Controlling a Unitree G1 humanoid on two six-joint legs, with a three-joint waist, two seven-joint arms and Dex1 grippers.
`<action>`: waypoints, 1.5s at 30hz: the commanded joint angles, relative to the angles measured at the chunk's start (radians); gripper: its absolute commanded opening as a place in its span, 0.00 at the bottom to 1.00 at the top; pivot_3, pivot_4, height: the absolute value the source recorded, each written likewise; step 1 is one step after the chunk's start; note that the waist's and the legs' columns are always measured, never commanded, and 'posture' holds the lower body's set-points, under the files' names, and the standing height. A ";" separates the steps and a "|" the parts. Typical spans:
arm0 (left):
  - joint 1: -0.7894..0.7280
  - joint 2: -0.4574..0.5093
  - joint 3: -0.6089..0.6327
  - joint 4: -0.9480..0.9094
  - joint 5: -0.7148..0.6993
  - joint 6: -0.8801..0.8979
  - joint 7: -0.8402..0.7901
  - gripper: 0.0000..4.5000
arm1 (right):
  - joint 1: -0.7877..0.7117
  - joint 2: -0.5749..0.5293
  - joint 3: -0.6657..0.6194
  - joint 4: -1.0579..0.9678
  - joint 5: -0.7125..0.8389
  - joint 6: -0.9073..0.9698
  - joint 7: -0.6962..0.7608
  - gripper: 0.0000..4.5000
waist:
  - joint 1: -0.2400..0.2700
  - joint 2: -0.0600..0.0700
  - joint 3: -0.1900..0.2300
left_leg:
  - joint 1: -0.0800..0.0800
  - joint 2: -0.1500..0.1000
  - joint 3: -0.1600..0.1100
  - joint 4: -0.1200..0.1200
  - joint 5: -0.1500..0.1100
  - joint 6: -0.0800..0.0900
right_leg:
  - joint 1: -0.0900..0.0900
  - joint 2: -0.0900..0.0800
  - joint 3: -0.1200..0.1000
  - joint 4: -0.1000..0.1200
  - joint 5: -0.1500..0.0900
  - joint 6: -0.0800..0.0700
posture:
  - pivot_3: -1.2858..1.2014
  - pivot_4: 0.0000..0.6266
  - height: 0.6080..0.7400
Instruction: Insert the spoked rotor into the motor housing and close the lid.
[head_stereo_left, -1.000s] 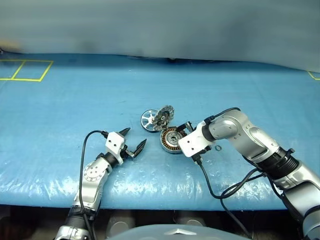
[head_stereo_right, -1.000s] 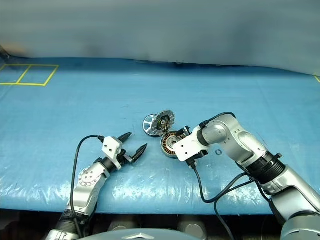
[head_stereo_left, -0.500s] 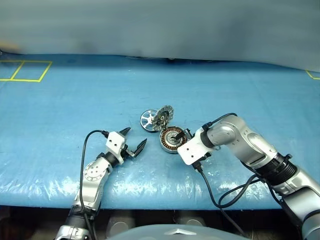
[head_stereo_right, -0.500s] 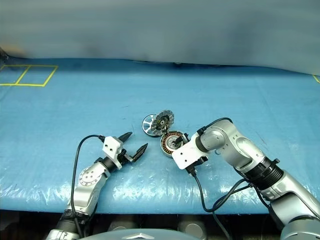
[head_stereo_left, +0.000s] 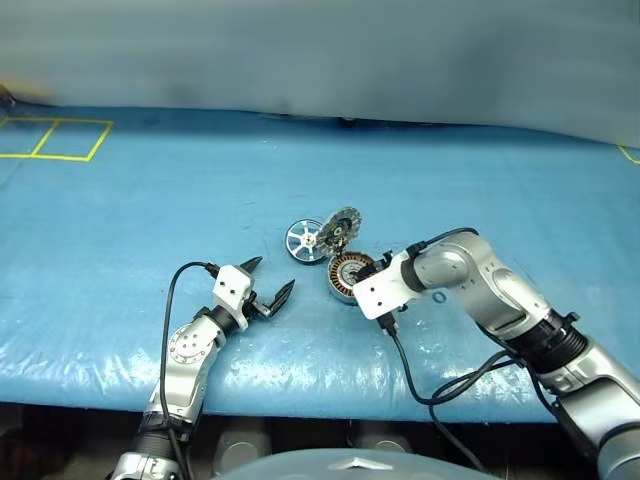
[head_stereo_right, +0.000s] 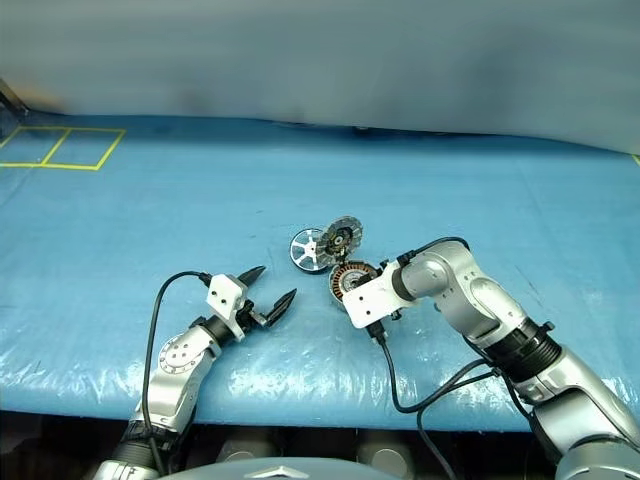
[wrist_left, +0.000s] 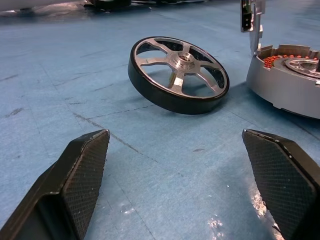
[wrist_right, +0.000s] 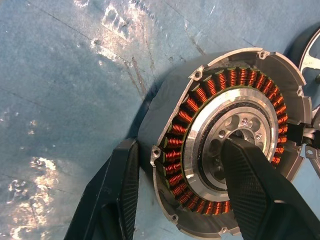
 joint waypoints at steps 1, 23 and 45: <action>0.008 -0.005 -0.002 -0.032 0.000 -0.014 0.002 1.00 | 0.058 -0.025 -0.027 -0.068 0.025 0.081 0.045 0.46 | 0.000 0.000 0.000 | 0.000 0.000 0.000 0.000 0.000 0.000 | 0.000 0.000 0.000 0.000 0.000 0.000 | 0.52 0.24 1.00; 0.021 0.005 -0.008 -0.041 0.005 0.003 -0.002 1.00 | 0.283 0.227 -0.082 -0.394 0.110 0.734 -0.219 0.46 | -0.023 -0.004 -0.006 | 0.002 0.001 -0.001 -0.001 0.001 -0.002 | 0.000 0.002 0.000 0.001 0.000 0.000 | 0.52 0.24 1.00; 0.030 0.005 -0.009 -0.035 0.001 -0.002 -0.006 1.00 | 0.279 0.412 -0.414 -0.570 0.540 1.085 -0.388 0.88 | -0.018 -0.004 -0.006 | 0.000 0.001 -0.003 -0.002 0.001 -0.002 | -0.001 0.003 0.000 0.001 0.001 -0.001 | 0.52 0.24 1.00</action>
